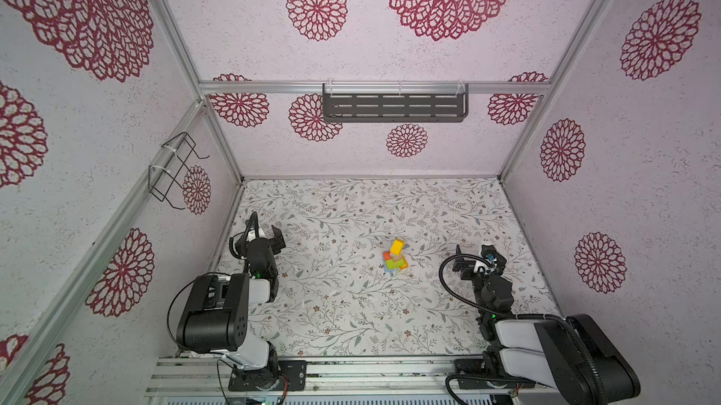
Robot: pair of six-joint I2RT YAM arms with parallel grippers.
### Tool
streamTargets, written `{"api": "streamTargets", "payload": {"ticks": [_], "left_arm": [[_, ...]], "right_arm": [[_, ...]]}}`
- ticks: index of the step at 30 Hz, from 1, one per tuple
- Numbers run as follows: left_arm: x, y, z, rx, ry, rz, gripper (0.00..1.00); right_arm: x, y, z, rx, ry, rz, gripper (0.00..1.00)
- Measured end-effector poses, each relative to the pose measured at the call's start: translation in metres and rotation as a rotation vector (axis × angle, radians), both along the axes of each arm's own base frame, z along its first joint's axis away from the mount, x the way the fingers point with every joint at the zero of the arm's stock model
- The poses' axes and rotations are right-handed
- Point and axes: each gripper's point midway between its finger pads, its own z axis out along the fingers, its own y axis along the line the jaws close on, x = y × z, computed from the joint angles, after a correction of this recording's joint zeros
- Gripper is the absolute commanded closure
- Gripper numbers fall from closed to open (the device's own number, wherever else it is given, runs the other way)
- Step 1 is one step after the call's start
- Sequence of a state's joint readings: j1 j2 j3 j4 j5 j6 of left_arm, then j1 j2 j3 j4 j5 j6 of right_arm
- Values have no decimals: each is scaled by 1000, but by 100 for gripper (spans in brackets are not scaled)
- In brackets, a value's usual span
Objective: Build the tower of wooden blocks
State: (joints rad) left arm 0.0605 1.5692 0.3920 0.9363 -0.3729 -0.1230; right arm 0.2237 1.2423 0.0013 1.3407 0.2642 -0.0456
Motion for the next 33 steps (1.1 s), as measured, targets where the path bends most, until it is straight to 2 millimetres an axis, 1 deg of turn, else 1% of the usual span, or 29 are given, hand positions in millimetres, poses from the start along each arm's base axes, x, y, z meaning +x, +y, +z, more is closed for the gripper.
{"api": "streamTargets", "payload": {"ticks": [2, 5, 7, 10, 15, 17, 20, 21, 23, 25, 27, 30, 31, 33], "left_arm": [[0, -1, -3, -7, 11, -12, 3], [1, 1, -7, -20, 26, -21, 3], [1, 1, -7, -24, 28, -23, 3], [2, 0, -7, -29, 28, -33, 3], [3, -1, -8, -38, 28, -43, 3], [3, -1, -9, -44, 32, -49, 3], [3, 0, -10, -47, 37, -50, 3], [3, 0, -10, -48, 37, -51, 3], [3, 0, -10, -48, 37, -51, 3], [3, 0, -10, -48, 37, -53, 3], [5, -6, -10, -45, 37, -84, 3], [5, -16, -10, -36, 32, -137, 3], [5, -18, -10, -35, 36, -149, 3], [7, -20, -10, -40, 38, -163, 3]], "right_arm": [[0, -1, 14, 16, -62, -14, 1], [0, -6, 25, 31, -111, -45, 1], [-1, -9, 26, 33, -114, -60, 1], [-1, -13, 21, 25, -90, -75, 1], [0, -32, 18, -4, -82, -143, 1], [1, -39, 14, -7, -72, -162, 1], [3, -40, 7, -12, -54, -163, 1], [4, -40, 3, -14, -43, -159, 1], [6, -35, -12, -28, 7, -136, 1], [7, -31, -19, -44, 28, -114, 1], [9, -26, -25, -59, 44, -88, 1], [13, -21, -45, -86, 111, -64, 1], [14, -21, -49, -88, 124, -64, 1], [16, -22, -49, -88, 124, -69, 1]]}}
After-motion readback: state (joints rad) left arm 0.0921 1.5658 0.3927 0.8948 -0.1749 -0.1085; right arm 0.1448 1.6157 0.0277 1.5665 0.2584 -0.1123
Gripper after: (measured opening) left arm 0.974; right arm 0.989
